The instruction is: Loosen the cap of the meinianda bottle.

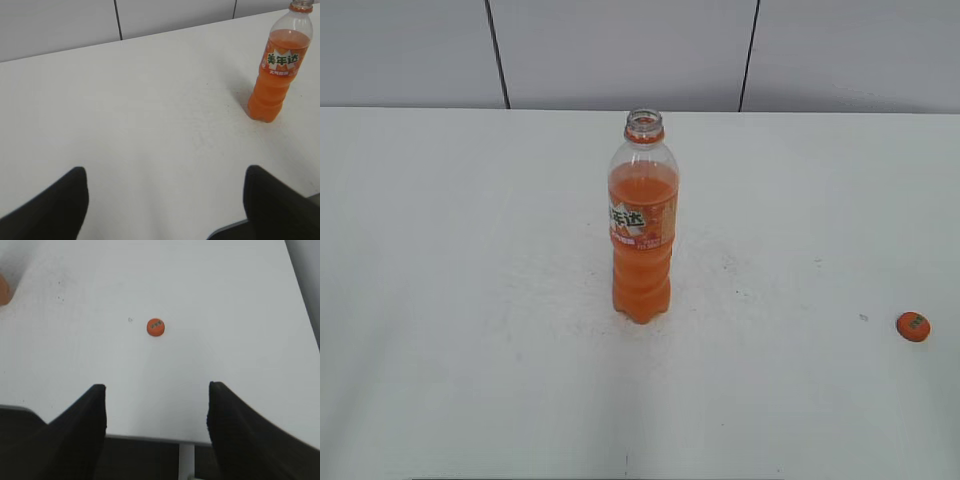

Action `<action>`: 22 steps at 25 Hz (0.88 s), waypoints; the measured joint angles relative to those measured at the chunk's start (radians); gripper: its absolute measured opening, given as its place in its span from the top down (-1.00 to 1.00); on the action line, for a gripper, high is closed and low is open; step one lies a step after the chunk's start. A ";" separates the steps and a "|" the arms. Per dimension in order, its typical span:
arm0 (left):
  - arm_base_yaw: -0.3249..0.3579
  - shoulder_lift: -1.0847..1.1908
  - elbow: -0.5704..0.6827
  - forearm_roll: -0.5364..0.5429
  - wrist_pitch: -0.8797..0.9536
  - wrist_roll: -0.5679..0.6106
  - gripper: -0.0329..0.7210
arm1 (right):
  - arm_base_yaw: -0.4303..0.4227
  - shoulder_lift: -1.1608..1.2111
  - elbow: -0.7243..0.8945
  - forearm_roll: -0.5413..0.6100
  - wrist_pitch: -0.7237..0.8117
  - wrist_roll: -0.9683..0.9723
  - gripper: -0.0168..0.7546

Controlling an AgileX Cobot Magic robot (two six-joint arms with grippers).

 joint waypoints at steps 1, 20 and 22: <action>0.000 0.000 0.000 -0.001 0.000 0.000 -0.61 | 0.000 0.000 0.010 0.000 -0.035 -0.001 -0.29; 0.059 -0.030 0.000 -0.002 -0.005 0.000 -0.60 | 0.000 0.000 0.029 -0.015 -0.096 -0.005 -0.29; 0.062 -0.030 0.000 -0.002 -0.005 0.000 -0.58 | 0.000 0.000 0.029 -0.015 -0.096 -0.005 -0.29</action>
